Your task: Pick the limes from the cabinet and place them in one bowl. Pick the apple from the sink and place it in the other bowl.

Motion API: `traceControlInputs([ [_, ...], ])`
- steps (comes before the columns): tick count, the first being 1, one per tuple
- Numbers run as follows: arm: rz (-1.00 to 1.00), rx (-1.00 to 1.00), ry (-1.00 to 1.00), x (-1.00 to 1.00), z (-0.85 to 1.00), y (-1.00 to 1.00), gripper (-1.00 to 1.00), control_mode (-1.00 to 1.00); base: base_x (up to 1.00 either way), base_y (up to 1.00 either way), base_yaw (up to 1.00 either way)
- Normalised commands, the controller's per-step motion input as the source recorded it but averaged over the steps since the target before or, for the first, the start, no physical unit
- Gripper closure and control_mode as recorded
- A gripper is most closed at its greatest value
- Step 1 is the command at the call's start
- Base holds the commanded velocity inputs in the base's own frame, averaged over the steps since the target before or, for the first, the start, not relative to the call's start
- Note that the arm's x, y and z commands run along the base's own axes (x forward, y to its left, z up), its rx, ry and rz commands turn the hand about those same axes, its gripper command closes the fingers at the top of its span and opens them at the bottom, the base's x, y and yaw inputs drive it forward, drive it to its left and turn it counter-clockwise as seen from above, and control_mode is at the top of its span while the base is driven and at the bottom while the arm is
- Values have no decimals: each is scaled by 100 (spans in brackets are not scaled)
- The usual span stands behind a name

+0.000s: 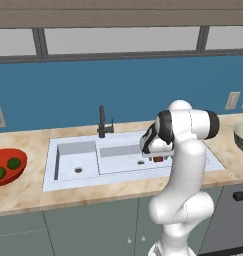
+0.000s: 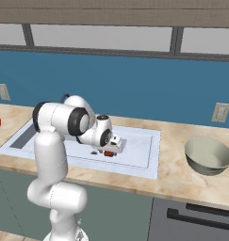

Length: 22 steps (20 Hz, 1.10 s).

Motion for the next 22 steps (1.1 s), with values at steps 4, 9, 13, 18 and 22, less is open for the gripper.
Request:
traceControlInputs([
  [4, 0, 0, -2, 7, -23, -8, -100, -100, 0, 0, 0],
  [9, 0, 0, 0, 0, -12, 0, 100, -100, 0, 0, 0],
  [13, 0, 0, 0, 1, -1, 0, 100, -100, 0, 0, 0],
  [18, 0, 1, -1, -15, 32, 2, 100, -100, 0, 0, 0],
  [22, -4, 2, -7, -16, 75, 9, 100, -100, 0, 0, 0],
])
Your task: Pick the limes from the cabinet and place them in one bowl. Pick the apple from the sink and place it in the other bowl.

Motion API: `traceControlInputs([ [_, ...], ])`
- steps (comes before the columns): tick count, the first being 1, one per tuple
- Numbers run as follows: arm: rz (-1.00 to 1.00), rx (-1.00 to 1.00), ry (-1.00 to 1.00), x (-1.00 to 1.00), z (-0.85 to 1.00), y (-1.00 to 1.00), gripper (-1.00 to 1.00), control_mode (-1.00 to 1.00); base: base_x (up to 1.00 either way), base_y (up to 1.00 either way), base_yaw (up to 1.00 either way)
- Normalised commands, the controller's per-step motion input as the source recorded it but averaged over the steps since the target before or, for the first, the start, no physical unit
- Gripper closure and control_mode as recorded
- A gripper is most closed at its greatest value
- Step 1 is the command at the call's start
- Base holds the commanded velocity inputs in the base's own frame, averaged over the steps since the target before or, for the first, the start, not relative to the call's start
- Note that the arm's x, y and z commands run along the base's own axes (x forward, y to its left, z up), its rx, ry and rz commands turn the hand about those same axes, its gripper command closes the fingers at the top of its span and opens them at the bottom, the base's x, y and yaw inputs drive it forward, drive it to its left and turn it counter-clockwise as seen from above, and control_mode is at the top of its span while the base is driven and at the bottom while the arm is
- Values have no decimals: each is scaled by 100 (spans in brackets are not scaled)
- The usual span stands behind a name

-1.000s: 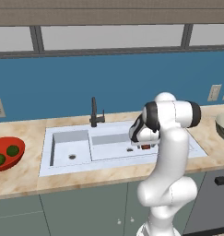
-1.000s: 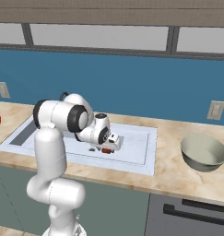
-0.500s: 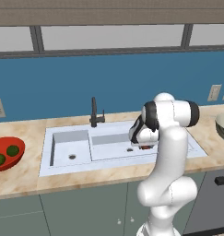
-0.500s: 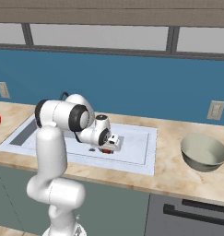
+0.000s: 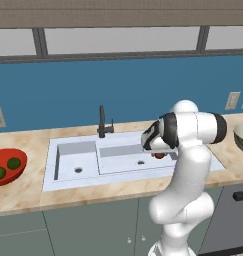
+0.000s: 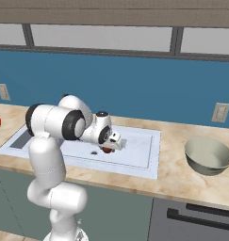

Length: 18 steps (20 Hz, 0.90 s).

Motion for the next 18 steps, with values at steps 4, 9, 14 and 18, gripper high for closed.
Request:
traceControlInputs([
  [4, -6, 0, -6, -15, 89, 13, 100, -100, 0, 0, 0],
  [9, -7, 0, 3, -39, 79, 10, 100, -100, 0, 0, 0],
  [14, -6, 1, 7, -57, 66, 0, 100, -100, 0, 0, 0],
  [18, -4, 2, 5, -54, 67, 1, 100, -100, 0, 0, 0],
])
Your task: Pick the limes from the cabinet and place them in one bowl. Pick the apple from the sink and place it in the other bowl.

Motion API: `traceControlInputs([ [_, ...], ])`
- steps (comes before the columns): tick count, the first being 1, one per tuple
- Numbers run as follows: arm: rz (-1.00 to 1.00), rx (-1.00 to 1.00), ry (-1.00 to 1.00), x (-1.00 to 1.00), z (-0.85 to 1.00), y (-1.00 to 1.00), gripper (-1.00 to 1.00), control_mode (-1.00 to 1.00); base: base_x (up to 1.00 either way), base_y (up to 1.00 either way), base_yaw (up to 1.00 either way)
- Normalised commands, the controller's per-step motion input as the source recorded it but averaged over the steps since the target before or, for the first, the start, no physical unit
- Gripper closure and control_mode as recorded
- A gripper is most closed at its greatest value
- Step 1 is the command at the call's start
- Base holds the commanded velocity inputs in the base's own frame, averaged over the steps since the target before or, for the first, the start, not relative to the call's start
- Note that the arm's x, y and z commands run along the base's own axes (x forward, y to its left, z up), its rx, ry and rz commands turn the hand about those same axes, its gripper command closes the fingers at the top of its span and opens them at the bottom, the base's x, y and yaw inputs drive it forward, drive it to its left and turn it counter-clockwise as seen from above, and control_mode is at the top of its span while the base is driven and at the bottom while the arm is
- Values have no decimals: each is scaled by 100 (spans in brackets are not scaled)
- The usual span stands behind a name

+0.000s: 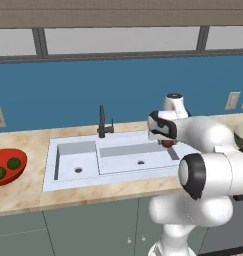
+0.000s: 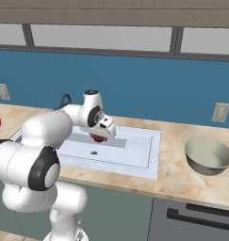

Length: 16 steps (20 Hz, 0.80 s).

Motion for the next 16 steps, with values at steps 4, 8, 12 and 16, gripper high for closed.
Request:
traceControlInputs([
  [4, 0, 2, 1, -62, 57, 4, 100, -100, 0, 0, 0],
  [8, 0, 4, 0, -67, 48, 2, 100, -100, 0, 0, 0],
  [12, 0, 0, 0, -20, 11, 0, 100, -100, 0, 0, 0],
  [16, 0, 0, 0, 0, 0, 4, 100, -100, 0, 0, 0],
])
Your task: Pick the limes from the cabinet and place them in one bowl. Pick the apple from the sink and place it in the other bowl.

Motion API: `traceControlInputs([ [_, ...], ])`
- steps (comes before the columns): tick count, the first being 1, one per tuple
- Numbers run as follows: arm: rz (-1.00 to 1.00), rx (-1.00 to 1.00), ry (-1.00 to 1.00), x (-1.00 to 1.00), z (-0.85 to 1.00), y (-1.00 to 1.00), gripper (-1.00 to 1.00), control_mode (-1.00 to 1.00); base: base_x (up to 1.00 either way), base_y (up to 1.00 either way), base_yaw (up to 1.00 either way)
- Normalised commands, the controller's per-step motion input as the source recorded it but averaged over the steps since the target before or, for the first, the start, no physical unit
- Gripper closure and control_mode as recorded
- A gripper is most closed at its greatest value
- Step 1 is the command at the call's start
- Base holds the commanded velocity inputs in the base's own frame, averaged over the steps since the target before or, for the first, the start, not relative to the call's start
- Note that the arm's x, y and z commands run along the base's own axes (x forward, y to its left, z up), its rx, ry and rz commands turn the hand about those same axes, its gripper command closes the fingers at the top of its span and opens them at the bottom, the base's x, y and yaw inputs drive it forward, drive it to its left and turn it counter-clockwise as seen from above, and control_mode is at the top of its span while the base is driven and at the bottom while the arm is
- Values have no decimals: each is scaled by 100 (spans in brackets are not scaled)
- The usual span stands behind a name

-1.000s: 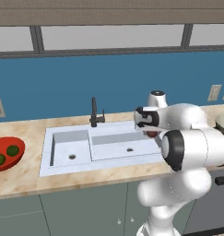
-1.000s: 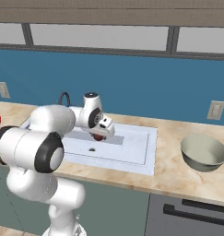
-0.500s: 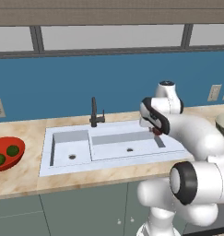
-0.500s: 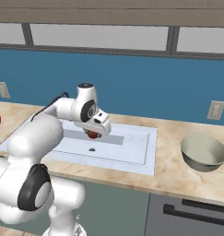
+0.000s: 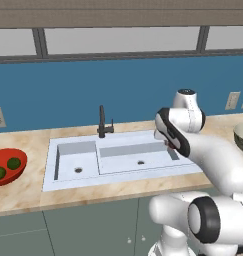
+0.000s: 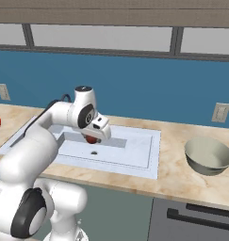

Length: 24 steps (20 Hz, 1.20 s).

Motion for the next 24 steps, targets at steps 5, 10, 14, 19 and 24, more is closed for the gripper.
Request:
traceControlInputs([
  [5, 0, 0, -1, 3, -1, -3, 100, 100, 0, -11, 0],
  [10, 0, 0, 0, 0, 0, 0, 100, 100, 0, -46, 1],
  [14, 0, 0, 0, 0, 0, 0, 100, 100, 0, -50, 1],
  [19, 0, 0, 0, 0, 0, 0, 100, 100, 0, -49, 1],
  [24, 0, 0, 0, 0, 0, 0, 100, 100, 0, -49, 0],
])
